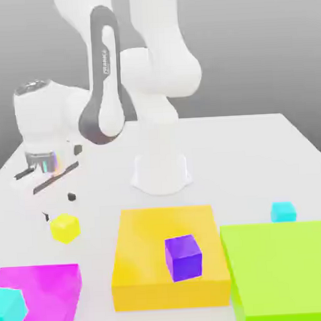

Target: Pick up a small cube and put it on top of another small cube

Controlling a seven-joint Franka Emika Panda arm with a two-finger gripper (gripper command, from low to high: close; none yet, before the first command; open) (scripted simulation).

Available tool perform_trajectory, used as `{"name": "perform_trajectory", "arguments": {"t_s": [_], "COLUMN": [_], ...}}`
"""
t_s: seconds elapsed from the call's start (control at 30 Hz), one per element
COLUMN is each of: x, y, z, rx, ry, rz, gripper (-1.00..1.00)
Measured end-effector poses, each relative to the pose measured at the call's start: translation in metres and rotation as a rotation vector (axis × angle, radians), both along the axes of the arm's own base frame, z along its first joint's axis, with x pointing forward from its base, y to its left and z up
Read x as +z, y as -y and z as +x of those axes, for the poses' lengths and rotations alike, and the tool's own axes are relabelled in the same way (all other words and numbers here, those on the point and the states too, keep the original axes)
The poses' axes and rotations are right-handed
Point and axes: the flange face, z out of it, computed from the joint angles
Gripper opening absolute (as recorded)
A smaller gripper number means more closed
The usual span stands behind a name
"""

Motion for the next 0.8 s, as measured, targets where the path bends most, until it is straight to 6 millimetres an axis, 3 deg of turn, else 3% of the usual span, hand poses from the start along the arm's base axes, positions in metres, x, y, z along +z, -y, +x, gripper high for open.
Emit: {"name": "perform_trajectory", "arguments": {"t_s": [0.13, 0.17, 0.4, 0.67, 0.8], "x": [-0.032, -0.037, -0.036, 0.021, 0.048], "y": [-0.001, -0.002, -0.002, -0.002, -0.025], "z": [-0.001, -0.002, -0.001, -0.001, 0.048], "rx": [0.0, 0.0, -0.001, 0.0, 0.069], "ry": [0.0, 0.0, 0.002, 0.002, 0.01], "rz": [0.001, 0.002, 0.0, 0.0, -0.002], "gripper": [0.0, -1.0, -1.0, -1.0, -1.0]}}
